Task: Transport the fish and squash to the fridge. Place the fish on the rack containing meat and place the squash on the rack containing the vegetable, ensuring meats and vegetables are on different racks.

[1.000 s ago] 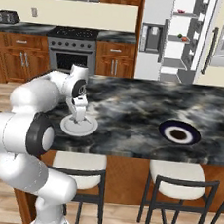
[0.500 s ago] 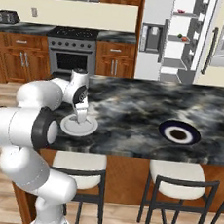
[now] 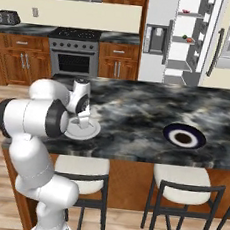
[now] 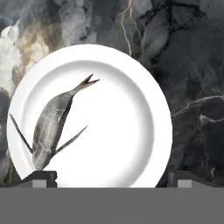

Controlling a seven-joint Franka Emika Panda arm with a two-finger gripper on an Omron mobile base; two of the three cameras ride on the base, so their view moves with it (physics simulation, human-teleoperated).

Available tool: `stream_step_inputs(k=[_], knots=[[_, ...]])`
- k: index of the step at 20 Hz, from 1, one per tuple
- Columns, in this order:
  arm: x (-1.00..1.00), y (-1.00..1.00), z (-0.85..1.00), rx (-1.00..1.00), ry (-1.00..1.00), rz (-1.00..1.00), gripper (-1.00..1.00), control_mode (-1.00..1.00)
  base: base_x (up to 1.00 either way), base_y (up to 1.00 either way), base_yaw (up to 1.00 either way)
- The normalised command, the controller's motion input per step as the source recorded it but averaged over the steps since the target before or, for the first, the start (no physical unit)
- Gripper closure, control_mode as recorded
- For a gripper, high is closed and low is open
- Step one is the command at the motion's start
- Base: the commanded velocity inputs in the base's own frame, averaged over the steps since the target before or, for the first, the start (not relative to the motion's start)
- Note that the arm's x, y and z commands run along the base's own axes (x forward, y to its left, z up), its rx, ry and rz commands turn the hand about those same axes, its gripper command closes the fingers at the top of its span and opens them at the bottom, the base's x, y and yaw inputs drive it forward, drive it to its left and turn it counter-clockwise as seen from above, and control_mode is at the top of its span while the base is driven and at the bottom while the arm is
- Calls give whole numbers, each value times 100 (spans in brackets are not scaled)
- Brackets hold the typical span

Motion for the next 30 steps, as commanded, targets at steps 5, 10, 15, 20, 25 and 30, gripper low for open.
stream_step_inputs(k=[5, 10, 15, 20, 25, 30], knots=[[33, 0, -12, 0, -4, -3, -100, -100, 0, 0, 0], [23, 0, -18, 0, -5, -5, -100, -100, 0, 0, 0], [24, 0, -20, 0, -5, -4, -100, -100, 0, 0, 0], [24, 0, -18, 0, -4, -3, -100, -100, 0, 0, 0], [23, 6, -17, 0, 0, -1, -100, -100, 0, 0, 0], [29, 7, -17, 0, 0, 0, -100, -100, 0, 0, 0]])
